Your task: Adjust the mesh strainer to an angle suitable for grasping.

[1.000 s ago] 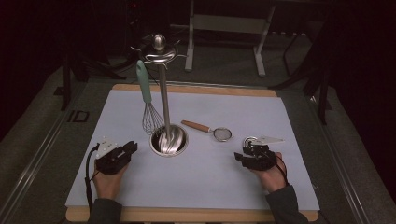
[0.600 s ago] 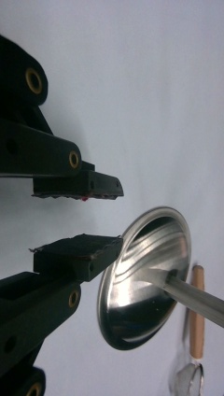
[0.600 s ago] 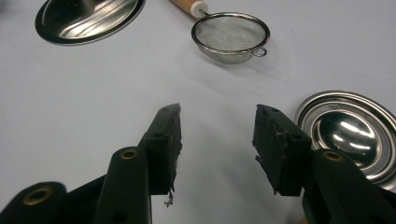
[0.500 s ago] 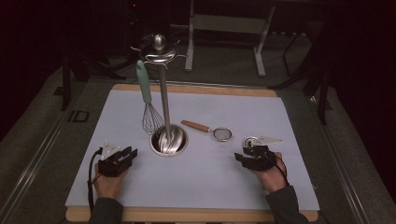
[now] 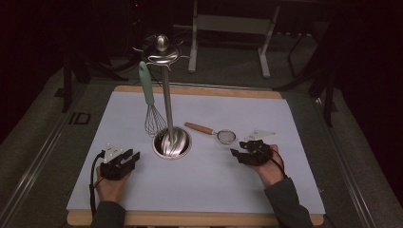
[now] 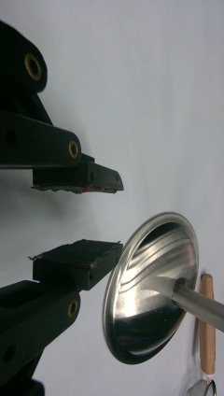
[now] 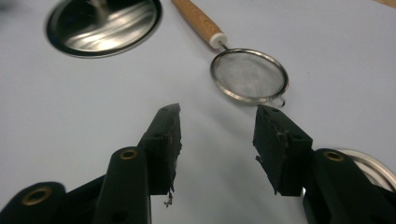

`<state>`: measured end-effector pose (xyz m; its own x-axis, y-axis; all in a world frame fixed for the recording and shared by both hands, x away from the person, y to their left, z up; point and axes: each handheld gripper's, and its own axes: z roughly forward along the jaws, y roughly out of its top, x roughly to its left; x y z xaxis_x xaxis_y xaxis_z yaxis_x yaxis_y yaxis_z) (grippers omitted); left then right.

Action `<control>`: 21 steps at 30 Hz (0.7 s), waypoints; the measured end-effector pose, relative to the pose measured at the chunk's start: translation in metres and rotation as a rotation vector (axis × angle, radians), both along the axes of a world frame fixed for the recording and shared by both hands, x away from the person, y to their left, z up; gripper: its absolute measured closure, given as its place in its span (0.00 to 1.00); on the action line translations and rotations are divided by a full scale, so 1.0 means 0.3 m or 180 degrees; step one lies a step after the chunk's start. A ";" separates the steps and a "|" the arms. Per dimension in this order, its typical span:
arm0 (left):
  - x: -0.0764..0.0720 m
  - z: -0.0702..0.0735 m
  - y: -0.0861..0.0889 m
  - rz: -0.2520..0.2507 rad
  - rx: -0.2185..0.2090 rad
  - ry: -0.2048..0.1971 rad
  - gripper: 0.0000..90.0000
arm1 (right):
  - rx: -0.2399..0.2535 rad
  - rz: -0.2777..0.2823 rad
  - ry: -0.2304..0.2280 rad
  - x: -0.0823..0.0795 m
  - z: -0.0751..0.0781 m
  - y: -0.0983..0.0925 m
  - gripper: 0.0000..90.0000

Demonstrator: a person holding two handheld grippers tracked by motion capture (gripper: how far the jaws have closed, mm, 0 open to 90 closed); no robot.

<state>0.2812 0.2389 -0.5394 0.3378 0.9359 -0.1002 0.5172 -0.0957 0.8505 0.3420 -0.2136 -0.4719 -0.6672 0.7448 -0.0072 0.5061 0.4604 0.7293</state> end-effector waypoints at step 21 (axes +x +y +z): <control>0.006 -0.002 0.002 -0.0001 -0.0024 0.0055 0.72 | -0.0104 0.0210 0.0336 0.332 -0.038 0.210 0.71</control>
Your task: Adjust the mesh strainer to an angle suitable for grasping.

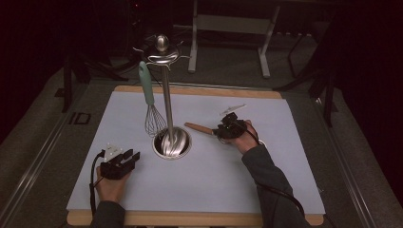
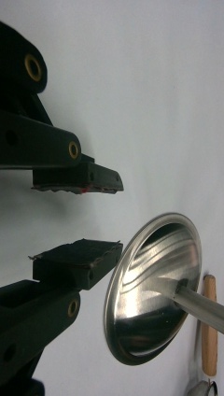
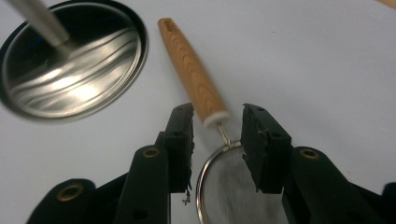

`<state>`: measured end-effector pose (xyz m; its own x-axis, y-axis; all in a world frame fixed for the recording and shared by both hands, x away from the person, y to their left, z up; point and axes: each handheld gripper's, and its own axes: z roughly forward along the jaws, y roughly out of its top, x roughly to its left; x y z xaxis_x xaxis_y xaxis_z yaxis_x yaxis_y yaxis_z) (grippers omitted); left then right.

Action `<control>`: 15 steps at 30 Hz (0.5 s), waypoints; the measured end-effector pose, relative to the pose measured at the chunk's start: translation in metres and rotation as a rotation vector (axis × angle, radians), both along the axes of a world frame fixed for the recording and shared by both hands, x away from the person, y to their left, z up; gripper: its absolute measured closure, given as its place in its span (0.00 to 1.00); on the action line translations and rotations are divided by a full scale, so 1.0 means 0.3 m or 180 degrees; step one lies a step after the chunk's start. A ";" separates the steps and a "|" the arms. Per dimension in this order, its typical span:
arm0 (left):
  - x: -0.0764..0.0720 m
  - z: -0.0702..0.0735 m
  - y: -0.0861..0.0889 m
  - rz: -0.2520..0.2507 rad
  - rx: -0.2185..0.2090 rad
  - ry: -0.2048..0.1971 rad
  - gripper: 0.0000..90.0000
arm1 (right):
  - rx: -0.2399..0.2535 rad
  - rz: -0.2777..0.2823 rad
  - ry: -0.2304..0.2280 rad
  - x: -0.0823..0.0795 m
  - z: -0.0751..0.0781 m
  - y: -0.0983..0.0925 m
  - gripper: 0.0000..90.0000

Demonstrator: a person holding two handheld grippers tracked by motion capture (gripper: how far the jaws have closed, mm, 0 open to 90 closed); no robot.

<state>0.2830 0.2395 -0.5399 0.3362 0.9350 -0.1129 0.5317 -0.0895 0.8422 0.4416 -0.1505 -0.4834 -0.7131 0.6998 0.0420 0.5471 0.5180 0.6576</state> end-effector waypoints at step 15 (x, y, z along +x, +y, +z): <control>0.001 0.000 0.002 -0.0018 -0.0022 0.0005 0.72 | -0.0113 0.0085 0.0345 0.102 -0.056 0.114 0.64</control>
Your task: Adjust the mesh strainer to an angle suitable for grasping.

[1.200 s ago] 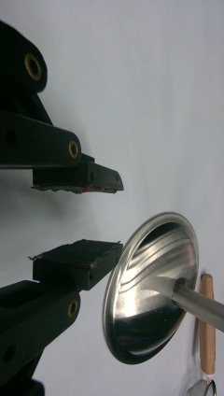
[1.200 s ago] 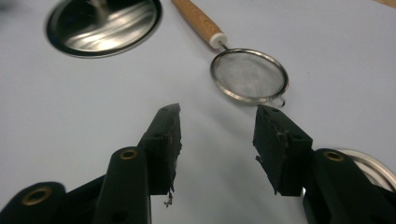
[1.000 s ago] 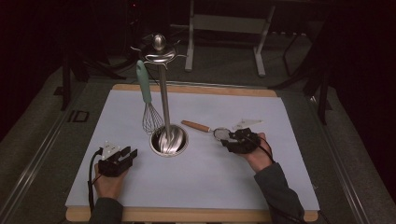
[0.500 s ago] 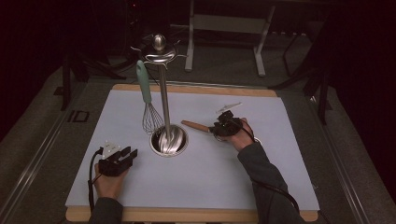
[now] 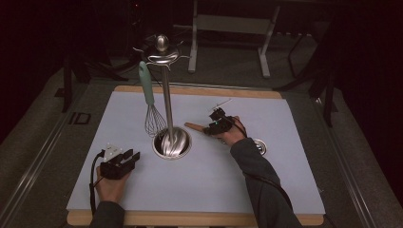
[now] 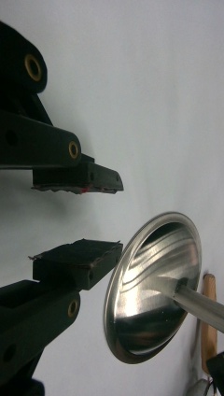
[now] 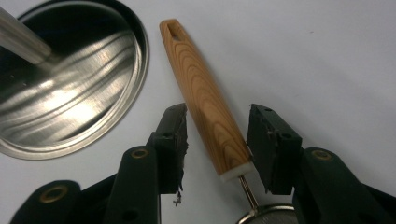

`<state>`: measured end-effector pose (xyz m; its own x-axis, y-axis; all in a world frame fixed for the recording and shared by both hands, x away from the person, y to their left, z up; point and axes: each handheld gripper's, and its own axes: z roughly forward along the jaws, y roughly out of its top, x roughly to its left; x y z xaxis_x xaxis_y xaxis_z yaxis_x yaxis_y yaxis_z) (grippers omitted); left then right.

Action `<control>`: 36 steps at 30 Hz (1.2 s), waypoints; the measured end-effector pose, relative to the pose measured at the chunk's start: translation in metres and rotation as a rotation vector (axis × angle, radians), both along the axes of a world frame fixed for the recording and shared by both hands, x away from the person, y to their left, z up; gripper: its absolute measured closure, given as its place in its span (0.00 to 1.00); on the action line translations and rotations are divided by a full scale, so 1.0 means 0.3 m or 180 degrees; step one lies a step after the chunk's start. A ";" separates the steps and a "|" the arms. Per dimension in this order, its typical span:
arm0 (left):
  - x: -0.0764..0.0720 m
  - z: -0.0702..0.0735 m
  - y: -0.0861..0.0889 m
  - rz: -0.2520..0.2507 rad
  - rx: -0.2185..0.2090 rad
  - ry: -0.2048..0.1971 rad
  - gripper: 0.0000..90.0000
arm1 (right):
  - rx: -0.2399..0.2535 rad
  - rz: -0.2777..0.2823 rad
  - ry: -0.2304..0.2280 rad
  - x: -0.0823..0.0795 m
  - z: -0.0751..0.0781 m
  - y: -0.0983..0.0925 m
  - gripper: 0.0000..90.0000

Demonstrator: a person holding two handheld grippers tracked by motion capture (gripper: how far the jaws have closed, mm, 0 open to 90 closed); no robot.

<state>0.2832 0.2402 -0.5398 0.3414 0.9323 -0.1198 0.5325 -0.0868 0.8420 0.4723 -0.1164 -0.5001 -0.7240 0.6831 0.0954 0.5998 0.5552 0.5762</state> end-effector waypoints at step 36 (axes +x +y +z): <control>0.000 0.000 -0.005 -0.0008 0.0048 0.0002 0.71 | -0.0717 0.0388 0.0345 -0.168 0.027 -0.031 0.78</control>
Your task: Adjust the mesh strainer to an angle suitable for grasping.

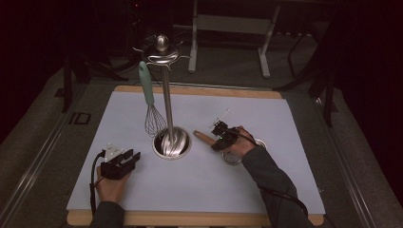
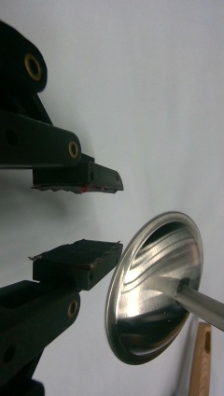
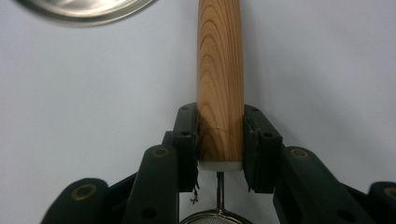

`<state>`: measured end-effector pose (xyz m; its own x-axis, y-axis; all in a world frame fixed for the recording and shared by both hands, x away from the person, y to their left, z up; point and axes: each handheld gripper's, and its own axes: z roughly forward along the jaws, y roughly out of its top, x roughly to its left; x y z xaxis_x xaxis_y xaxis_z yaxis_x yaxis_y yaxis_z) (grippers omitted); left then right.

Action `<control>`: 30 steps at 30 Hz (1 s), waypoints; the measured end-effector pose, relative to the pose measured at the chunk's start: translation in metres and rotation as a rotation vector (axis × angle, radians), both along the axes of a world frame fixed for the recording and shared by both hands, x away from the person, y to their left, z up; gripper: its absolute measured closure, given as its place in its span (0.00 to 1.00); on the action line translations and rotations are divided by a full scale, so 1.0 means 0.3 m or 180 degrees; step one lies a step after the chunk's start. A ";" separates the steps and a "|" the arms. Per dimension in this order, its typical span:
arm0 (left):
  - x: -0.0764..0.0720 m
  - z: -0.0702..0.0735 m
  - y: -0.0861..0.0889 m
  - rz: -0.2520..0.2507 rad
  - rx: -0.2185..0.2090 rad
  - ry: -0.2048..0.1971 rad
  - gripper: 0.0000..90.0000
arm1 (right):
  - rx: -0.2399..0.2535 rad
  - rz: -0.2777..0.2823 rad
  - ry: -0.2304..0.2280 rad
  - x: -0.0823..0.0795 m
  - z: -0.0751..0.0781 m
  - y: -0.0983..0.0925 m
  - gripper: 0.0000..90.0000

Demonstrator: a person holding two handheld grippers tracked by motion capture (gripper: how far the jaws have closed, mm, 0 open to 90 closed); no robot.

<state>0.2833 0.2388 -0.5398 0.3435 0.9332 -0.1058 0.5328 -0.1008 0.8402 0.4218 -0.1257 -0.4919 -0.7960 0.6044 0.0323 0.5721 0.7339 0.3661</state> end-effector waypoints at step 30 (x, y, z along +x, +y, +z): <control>0.001 0.000 -0.001 -0.0004 0.0002 0.0008 0.71 | -0.0187 0.0623 0.0430 -0.052 0.018 0.115 0.79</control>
<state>0.2835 0.2385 -0.5399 0.3444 0.9328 -0.1060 0.5346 -0.1020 0.8389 0.4063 -0.0913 -0.4865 -0.8891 0.4429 0.1156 0.4576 0.8535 0.2494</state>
